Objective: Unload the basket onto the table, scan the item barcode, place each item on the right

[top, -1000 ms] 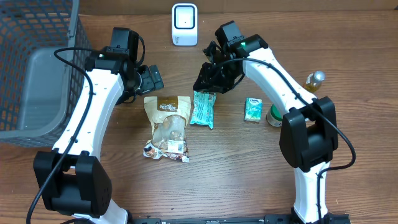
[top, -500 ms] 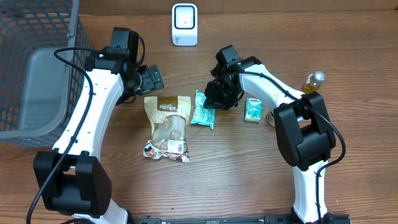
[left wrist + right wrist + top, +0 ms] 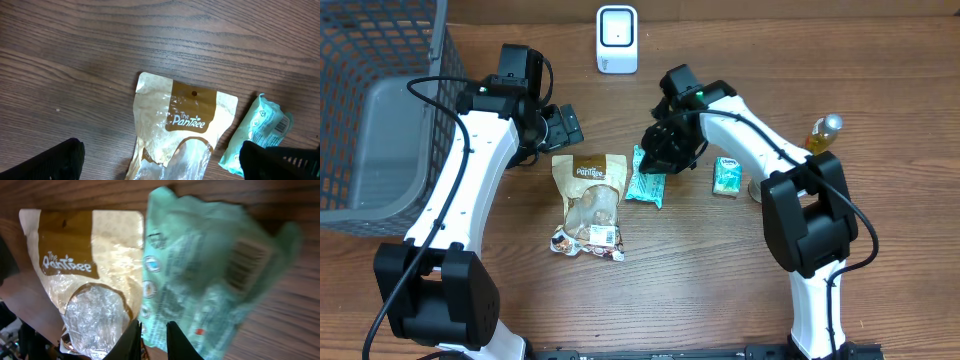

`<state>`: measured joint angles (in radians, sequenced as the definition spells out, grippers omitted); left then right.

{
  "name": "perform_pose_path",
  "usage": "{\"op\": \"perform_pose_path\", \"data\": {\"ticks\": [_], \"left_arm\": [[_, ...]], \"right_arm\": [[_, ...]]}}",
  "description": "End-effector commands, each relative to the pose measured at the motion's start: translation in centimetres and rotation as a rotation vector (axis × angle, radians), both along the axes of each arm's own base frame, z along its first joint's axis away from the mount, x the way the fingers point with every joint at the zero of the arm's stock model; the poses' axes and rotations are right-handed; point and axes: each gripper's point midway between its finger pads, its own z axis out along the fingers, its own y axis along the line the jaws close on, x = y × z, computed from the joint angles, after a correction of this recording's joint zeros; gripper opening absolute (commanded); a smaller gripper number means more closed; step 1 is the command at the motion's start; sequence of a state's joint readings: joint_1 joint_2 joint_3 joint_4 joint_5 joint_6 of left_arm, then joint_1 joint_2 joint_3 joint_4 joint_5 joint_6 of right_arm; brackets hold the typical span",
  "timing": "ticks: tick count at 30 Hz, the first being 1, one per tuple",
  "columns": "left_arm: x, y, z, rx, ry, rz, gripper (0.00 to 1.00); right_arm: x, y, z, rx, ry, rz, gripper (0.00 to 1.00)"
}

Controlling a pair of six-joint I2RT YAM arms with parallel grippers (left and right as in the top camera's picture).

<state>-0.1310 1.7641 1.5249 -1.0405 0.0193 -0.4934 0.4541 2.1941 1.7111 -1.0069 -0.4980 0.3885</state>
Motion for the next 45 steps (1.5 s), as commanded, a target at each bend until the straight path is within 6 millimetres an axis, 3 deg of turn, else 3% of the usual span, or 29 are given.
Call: {"op": "perform_pose_path", "data": {"ticks": [1,8,13,17,21,25,29,31,35,36,38,42,45], "left_arm": [[0.3,-0.3,0.4,0.002,-0.014,-0.017,1.0],[0.3,-0.3,0.4,0.002,-0.014,-0.018,1.0],[0.3,-0.3,0.4,0.002,-0.014,-0.018,1.0],[0.3,-0.3,0.4,0.002,-0.014,-0.018,1.0],[0.3,-0.3,0.4,0.002,-0.014,-0.017,1.0],[0.3,-0.3,0.4,0.002,-0.014,-0.018,1.0],[0.3,-0.3,0.4,0.002,-0.014,-0.018,1.0],[0.3,-0.3,0.4,0.002,-0.014,-0.018,1.0],[0.3,-0.3,0.4,0.002,-0.014,-0.018,1.0],[0.3,-0.3,0.4,0.002,-0.014,-0.018,1.0],[0.3,-0.3,0.4,0.002,-0.014,-0.018,1.0],[0.3,-0.3,0.4,0.002,-0.014,-0.018,1.0],[0.3,-0.3,0.4,0.002,-0.014,-0.018,1.0]], "right_arm": [[-1.0,1.5,1.3,0.003,-0.038,0.039,0.15],[-3.6,1.1,-2.0,-0.16,-0.036,0.059,0.15],[-3.6,0.9,-3.8,-0.199,-0.065,0.026,0.15],[-3.3,1.1,-4.0,-0.181,-0.08,0.025,0.11],[-2.7,2.3,-1.5,-0.097,-0.077,0.039,0.12],[-0.6,1.3,3.1,-0.065,-0.136,0.055,0.17],[2.1,-0.6,7.3,-0.04,-0.234,0.069,0.22],[3.7,-1.8,8.5,-0.041,-0.276,0.042,0.3],[6.6,-5.6,8.9,-0.11,-0.332,-0.048,0.73],[7.4,-7.2,8.7,-0.159,-0.346,-0.078,0.77],[8.8,-10.7,8.3,-0.273,-0.377,-0.14,0.98],[10.4,-15.9,8.1,-0.422,-0.407,-0.23,1.0],[10.8,-17.9,8.1,-0.438,-0.401,-0.269,1.0]]}}
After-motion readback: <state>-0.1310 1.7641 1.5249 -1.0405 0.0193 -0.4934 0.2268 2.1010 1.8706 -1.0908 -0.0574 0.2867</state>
